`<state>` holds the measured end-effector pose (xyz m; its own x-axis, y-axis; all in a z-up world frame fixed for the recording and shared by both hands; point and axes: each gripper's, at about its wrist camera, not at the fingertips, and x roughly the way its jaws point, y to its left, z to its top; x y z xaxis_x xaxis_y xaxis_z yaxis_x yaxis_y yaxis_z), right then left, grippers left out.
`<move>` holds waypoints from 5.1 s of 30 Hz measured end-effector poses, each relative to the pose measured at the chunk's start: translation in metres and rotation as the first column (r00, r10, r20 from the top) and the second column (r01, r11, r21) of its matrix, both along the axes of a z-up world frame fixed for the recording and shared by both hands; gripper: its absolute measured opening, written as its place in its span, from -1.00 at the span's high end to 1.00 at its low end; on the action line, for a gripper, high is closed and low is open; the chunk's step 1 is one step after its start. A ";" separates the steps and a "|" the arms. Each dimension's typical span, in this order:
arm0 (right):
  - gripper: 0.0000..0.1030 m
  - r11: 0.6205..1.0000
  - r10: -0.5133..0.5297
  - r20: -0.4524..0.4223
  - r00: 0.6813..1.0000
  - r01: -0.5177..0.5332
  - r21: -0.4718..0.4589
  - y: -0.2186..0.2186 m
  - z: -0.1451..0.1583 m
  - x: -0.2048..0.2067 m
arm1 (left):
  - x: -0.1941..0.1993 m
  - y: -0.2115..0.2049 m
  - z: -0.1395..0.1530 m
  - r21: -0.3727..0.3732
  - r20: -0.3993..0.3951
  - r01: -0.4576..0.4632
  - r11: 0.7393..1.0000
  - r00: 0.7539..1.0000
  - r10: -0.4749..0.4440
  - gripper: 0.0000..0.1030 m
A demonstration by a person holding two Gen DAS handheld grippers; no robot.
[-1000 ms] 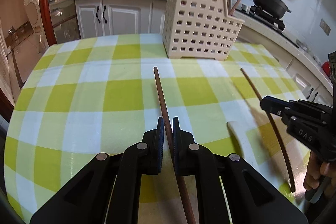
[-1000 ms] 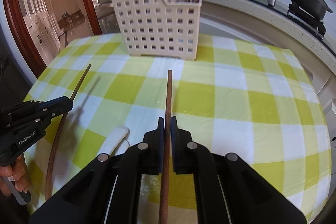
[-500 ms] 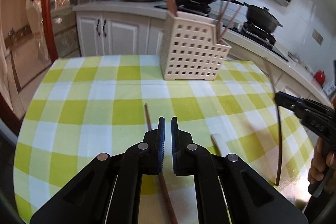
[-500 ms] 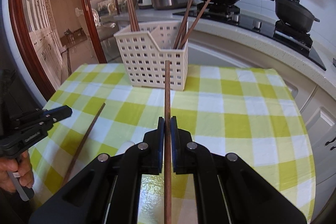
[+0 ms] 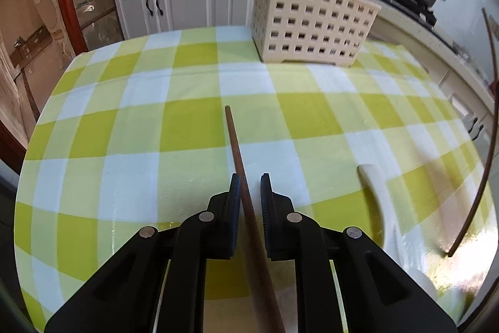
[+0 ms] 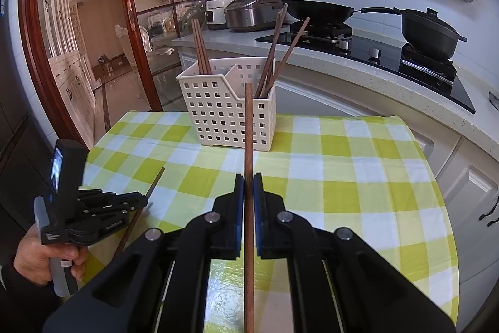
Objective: Organize utensils
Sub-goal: 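Lift both chopsticks upright and carry them toward the white caddy, then lower both chopsticks into the caddy and open both tools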
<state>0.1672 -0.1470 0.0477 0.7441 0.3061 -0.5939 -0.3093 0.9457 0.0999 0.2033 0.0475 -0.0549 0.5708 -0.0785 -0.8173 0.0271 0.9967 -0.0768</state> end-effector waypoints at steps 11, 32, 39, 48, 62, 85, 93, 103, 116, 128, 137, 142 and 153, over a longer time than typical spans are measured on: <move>0.88 1.000 0.005 0.007 1.000 -0.005 0.005 -0.001 0.002 -0.003 | -0.005 -0.005 0.013 0.045 0.025 0.018 0.999 0.999 -0.019 0.89; 0.88 1.000 0.004 0.005 1.000 -0.005 0.005 -0.002 0.007 -0.006 | -0.002 -0.005 0.010 0.031 -0.030 0.062 0.998 0.998 -0.061 0.60; 0.88 1.000 0.008 -0.001 1.000 -0.008 0.007 -0.002 0.005 -0.003 | 0.013 -0.015 -0.002 0.081 -0.087 0.123 0.989 0.989 -0.116 0.89; 0.88 1.000 0.008 0.011 1.000 -0.008 0.013 -0.003 0.008 -0.005 | -0.030 -0.008 0.063 0.005 0.130 0.096 0.995 0.987 -0.096 0.89; 0.88 1.000 0.013 0.026 1.000 -0.014 0.010 -0.001 0.015 -0.011 | -0.078 -0.004 0.122 -0.019 0.303 0.073 0.997 0.951 -0.064 0.89; 0.88 0.998 0.040 0.039 0.998 -0.042 0.036 -0.002 0.040 0.002 | -0.056 -0.011 0.167 -0.017 0.382 0.116 0.993 0.919 -0.101 0.90; 0.88 0.999 0.051 0.103 0.993 -0.053 0.015 0.008 0.097 0.046 | -0.001 -0.021 0.225 -0.016 0.445 0.139 0.990 0.888 -0.117 0.90; 0.88 1.000 0.016 0.174 0.985 -0.020 0.023 0.024 0.162 0.128 | 0.080 -0.040 0.276 -0.009 0.502 0.127 0.992 0.858 -0.105 0.90; 0.88 0.998 0.007 0.171 0.985 -0.016 0.054 0.050 0.154 0.203 | 0.144 -0.025 0.268 -0.055 0.516 0.072 0.996 0.856 -0.034 0.90; 0.88 0.998 0.005 0.103 0.995 -0.012 0.061 0.059 0.108 0.223 | 0.176 -0.021 0.213 -0.115 0.451 0.050 0.992 0.893 0.007 0.90; 0.88 0.998 0.019 0.055 0.998 -0.022 0.058 0.063 0.083 0.226 | 0.187 -0.029 0.178 -0.106 0.384 0.061 0.992 0.923 -0.016 0.90; 0.88 0.998 0.027 0.024 0.999 -0.028 0.053 0.065 0.070 0.229 | 0.191 -0.032 0.163 -0.092 0.331 0.072 0.993 0.943 -0.038 0.90; 0.45 0.999 0.032 0.029 0.999 -0.034 0.043 0.063 0.075 0.227 | 0.188 -0.025 0.162 -0.120 0.305 0.083 0.989 0.951 -0.043 0.74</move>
